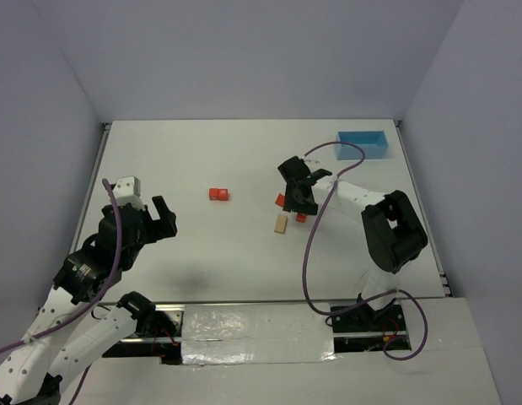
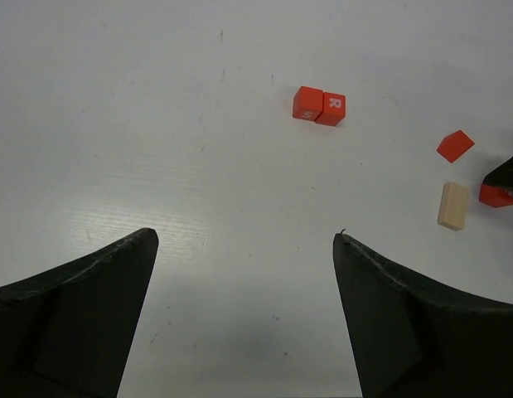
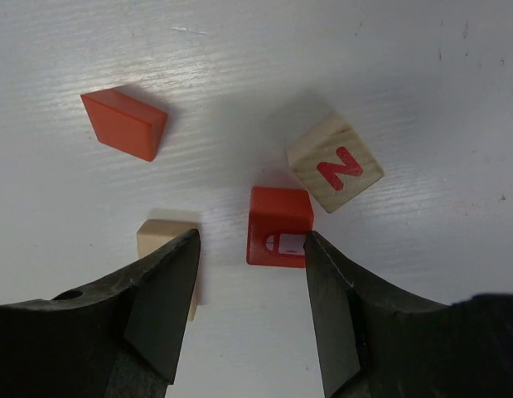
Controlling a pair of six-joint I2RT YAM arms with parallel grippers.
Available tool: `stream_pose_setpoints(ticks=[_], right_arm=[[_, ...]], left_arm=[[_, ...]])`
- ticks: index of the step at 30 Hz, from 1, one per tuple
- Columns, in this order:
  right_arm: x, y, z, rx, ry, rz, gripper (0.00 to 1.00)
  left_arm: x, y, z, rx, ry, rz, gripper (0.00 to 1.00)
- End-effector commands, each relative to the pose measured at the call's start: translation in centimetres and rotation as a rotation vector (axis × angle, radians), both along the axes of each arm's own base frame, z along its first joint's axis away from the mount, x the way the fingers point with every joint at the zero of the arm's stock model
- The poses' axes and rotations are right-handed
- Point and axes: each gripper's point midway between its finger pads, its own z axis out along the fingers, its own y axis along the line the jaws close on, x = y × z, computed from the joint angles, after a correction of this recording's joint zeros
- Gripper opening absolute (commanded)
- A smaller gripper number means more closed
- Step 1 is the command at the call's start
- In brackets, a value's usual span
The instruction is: Build the wood block tower
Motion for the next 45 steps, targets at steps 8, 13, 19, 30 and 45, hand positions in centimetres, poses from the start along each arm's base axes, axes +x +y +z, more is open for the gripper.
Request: stream_pose_setpoints(ticks=[8,13,19,30,45], right_arm=[[0.8,-1.0,0.1,0.01,-0.045,-0.06,0.6],[0.8,-1.2,1.0,0.032,-0.081,-0.061,0.6],[0.7,-1.2,2.2,0.055,-0.11,-0.047,0.6],[0.8,-2.1,0.2,-0.015,-0.054,-0.064,0.57],[0.8,-1.3,1.0,0.018,-0.074,-0.039,0.22]], left_arm=[[0.6,-0.5,0.6,-0.003,-0.029,-0.024,1.0],[0.6,-0.6,0.7,-0.003,-0.03,-0.026,1.0],[0.7,-0.6,0.5,0.0,-0.024,-0.028,0.99],[0.7,-0.6,0.6,-0.001,-0.025,-0.028,1.0],[0.7,-0.7,0.5,0.001,-0.023,-0.032,0.99]])
